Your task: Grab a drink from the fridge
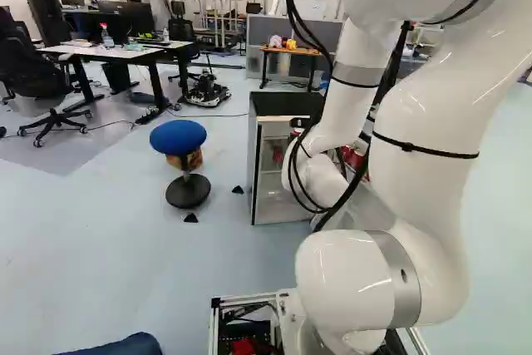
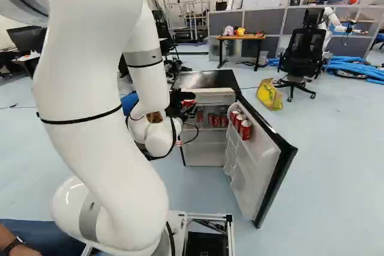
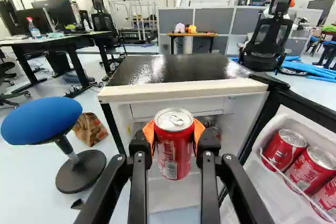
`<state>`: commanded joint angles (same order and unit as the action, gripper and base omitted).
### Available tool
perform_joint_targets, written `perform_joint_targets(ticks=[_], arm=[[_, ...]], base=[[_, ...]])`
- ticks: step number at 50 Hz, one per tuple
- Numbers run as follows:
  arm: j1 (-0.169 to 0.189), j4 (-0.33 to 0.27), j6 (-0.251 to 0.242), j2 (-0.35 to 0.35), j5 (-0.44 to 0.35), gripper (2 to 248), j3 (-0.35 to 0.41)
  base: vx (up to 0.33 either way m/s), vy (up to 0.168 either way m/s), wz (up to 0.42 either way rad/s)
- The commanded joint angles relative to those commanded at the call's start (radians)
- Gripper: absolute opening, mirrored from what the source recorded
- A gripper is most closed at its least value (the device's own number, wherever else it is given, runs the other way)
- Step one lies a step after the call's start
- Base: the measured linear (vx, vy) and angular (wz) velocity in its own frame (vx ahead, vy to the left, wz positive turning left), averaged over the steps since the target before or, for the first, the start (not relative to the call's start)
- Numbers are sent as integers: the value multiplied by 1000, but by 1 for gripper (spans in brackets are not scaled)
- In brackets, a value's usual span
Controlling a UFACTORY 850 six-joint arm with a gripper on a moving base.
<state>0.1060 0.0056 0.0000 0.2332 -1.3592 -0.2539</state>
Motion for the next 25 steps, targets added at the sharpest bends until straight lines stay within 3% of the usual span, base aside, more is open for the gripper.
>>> perform_joint_targets(ticks=[25], arm=[[-2,0,0,-57,46,94,-13]], base=[[0,0,0]])
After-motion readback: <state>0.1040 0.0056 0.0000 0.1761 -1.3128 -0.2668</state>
